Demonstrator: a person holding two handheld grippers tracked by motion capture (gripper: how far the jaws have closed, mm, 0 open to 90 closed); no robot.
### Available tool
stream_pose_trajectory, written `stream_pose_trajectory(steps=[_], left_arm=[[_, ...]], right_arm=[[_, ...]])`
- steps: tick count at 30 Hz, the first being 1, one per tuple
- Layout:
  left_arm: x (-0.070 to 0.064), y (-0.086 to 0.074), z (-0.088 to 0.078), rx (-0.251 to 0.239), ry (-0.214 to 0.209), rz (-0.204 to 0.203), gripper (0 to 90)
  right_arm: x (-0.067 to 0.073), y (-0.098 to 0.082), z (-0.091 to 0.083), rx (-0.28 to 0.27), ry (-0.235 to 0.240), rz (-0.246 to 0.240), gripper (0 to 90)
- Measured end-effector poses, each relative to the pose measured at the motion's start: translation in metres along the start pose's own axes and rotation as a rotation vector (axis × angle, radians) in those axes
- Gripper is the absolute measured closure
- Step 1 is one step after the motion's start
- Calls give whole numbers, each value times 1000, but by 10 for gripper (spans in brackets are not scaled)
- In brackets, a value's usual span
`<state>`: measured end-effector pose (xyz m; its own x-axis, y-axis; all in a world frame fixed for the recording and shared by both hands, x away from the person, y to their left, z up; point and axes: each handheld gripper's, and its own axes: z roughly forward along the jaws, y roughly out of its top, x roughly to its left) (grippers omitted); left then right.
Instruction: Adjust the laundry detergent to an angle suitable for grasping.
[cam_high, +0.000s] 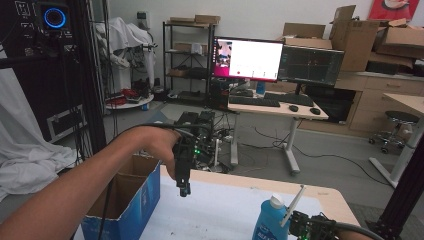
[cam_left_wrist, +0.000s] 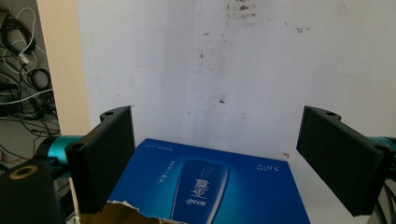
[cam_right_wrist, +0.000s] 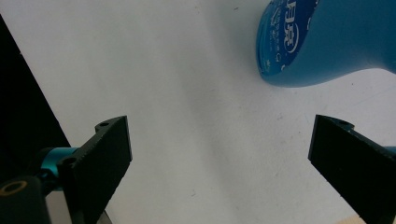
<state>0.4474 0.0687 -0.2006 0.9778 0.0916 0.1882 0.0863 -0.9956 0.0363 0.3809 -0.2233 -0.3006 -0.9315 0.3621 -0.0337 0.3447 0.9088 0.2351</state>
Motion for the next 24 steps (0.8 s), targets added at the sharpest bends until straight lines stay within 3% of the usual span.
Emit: stream_pose_trajectory(steps=[24], left_arm=[[4,0,2,-4,-2,-2,114]], right_arm=[[-1,1,-1,7,0,-4,54]])
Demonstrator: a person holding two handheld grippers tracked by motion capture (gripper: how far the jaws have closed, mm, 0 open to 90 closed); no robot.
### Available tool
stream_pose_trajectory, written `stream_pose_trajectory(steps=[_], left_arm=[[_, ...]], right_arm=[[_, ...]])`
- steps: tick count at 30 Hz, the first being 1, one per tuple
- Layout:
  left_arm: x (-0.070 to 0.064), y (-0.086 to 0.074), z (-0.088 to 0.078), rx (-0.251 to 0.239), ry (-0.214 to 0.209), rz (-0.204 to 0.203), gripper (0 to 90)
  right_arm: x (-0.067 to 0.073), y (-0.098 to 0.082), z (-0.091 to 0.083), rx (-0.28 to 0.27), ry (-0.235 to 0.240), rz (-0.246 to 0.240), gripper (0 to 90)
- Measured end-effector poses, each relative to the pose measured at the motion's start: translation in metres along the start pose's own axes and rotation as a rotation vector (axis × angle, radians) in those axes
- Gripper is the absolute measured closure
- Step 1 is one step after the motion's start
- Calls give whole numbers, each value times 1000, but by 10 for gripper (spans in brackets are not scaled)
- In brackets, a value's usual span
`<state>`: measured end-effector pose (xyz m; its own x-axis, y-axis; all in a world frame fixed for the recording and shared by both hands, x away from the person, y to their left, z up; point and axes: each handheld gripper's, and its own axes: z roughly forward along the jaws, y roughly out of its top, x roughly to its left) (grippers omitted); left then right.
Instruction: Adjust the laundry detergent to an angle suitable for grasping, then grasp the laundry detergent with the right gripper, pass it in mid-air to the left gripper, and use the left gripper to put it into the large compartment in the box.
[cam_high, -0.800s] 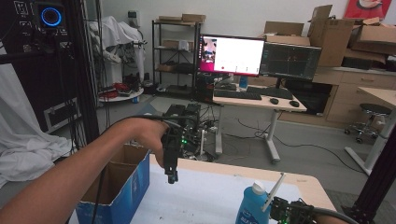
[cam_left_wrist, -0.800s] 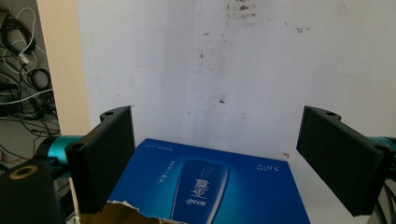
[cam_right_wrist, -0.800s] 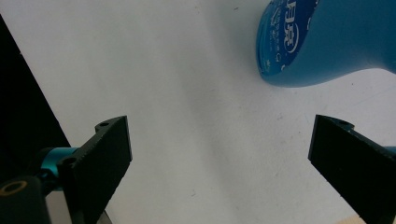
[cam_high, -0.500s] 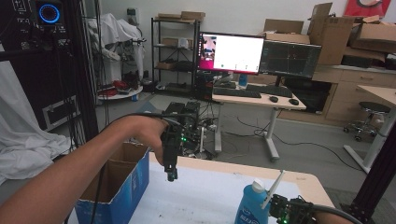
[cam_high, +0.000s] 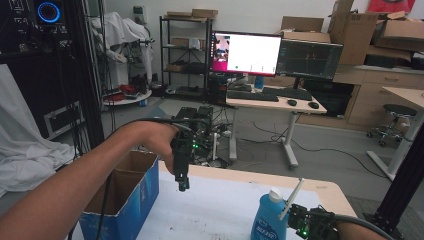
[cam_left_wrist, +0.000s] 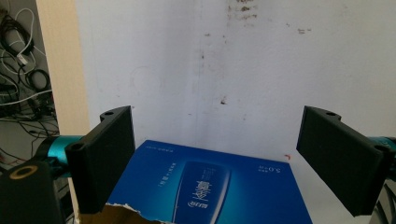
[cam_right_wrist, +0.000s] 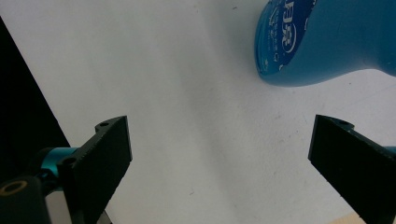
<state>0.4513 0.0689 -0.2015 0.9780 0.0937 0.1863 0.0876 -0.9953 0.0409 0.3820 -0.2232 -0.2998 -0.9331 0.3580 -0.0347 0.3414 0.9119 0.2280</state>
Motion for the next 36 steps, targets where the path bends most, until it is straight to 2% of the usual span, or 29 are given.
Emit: stream_pose_trajectory(steps=[9,15,19,27,30,36], left_arm=[[3,-1,1,-7,0,-8,113],[2,0,4,0,5,4,113],[3,0,3,-12,4,0,114],[4,-2,4,-10,4,-13,114],[4,0,4,-1,4,1,113],[4,2,5,-12,7,0,113]], right_arm=[[-2,1,1,-8,5,-5,54],[-3,1,2,-4,-1,3,54],[-3,1,2,-5,1,0,54],[-4,-1,1,-8,-14,6,54],[-4,-3,0,-6,-15,11,54],[-6,-7,0,-15,-31,24,54]])
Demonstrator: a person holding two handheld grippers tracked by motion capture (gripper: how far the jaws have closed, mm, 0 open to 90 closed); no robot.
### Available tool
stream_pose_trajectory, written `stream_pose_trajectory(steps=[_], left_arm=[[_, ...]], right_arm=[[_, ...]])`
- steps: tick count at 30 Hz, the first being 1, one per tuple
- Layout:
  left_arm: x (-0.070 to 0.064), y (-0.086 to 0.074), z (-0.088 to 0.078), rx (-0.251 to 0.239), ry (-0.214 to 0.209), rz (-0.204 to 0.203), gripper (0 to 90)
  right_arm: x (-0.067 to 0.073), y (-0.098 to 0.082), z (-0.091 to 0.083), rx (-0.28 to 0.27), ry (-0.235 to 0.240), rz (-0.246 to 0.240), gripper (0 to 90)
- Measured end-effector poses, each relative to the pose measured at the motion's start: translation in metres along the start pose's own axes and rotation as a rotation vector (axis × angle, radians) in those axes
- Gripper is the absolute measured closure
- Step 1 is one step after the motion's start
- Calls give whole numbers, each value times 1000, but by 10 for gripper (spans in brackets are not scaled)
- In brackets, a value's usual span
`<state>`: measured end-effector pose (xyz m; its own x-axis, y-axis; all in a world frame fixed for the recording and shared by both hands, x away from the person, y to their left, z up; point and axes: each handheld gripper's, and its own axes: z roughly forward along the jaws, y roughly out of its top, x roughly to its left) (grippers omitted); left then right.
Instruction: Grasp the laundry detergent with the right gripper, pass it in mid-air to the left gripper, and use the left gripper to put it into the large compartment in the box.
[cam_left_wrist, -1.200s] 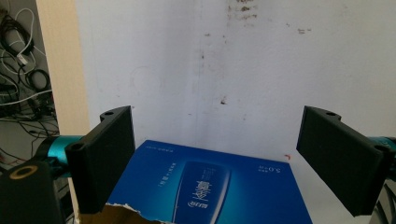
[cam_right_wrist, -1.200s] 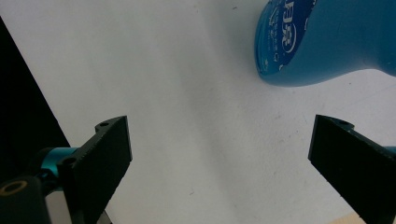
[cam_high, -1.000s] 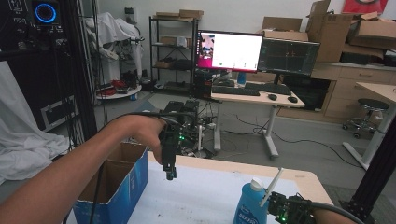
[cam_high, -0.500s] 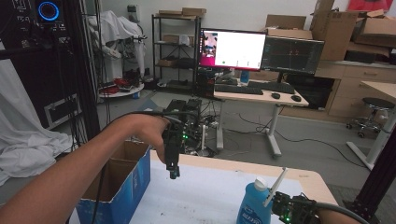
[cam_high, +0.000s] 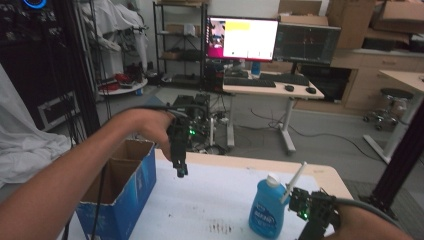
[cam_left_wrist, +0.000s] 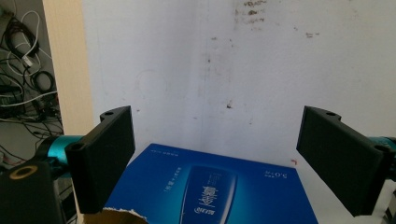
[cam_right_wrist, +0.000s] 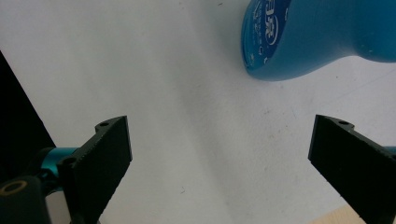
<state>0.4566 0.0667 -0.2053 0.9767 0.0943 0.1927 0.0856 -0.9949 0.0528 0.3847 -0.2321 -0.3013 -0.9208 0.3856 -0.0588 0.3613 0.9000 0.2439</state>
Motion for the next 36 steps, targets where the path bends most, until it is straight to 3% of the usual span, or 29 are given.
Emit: stream_pose_trajectory(steps=[18,36], left_arm=[[1,-5,4,4,-6,-8,113],[0,-6,3,0,-3,-5,113]], right_arm=[[-11,-8,7,-30,-45,74,54],[-17,-18,13,-147,-94,138,54]])
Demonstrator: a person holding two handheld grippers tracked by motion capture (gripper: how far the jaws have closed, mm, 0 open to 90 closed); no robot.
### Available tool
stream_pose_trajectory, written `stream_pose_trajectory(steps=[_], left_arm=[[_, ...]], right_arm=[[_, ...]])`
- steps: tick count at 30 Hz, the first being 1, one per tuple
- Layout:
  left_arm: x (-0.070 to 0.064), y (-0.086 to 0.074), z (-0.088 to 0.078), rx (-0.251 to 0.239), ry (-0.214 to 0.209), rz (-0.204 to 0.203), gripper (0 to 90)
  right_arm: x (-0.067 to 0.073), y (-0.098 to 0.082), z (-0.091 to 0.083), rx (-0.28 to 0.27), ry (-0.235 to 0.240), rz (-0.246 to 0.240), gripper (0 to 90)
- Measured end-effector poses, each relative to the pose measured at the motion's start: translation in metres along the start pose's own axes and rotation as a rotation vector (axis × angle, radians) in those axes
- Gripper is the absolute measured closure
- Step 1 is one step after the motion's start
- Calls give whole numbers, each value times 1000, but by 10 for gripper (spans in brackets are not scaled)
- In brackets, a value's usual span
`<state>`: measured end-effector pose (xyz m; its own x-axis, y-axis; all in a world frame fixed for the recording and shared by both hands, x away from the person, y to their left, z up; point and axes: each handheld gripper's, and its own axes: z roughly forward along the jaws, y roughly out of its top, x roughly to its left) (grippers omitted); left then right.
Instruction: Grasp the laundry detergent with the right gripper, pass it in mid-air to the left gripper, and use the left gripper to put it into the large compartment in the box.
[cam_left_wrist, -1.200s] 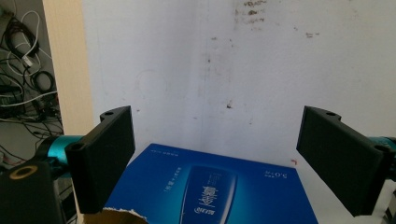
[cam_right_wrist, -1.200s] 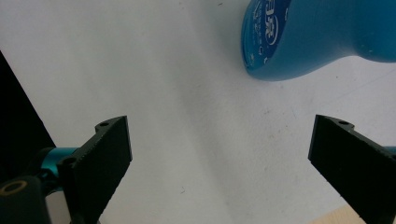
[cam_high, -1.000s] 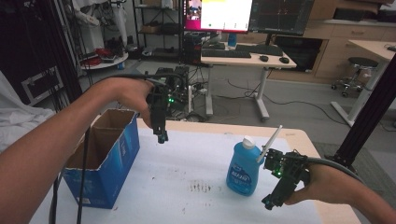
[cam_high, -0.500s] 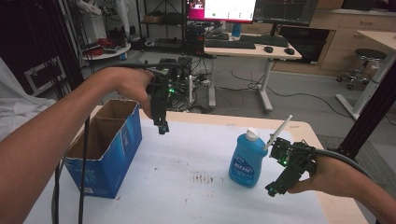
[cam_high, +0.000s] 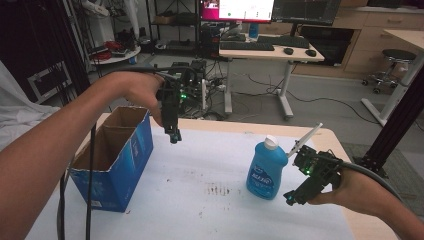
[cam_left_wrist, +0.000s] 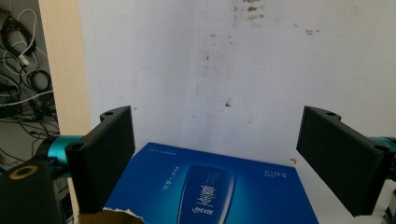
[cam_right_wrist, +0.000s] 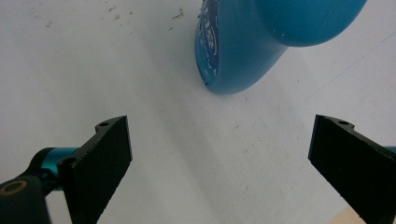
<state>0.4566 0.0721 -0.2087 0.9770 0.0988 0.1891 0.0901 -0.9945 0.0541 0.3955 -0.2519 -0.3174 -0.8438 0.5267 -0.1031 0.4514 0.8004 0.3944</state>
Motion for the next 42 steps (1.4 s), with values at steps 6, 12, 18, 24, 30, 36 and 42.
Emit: stream_pose_trajectory(steps=[6,12,18,24,30,36,42], left_arm=[[0,0,0,-1,4,-1,114],[0,-1,-1,0,1,-4,113],[0,-1,0,0,1,-6,113],[0,-1,0,3,1,-4,114],[1,-4,0,1,3,-10,114],[0,-4,1,-1,-2,-8,113],[0,-4,1,-2,-2,-9,113]], right_arm=[[-3,-7,7,-51,-5,27,54],[-3,-10,15,-78,-11,39,54],[-7,-14,22,-108,-7,61,55],[-10,-18,31,-144,-5,73,54],[-12,-20,37,-178,-2,78,54],[-13,-22,43,-234,-6,98,54],[-14,-25,49,-275,-4,107,55]])
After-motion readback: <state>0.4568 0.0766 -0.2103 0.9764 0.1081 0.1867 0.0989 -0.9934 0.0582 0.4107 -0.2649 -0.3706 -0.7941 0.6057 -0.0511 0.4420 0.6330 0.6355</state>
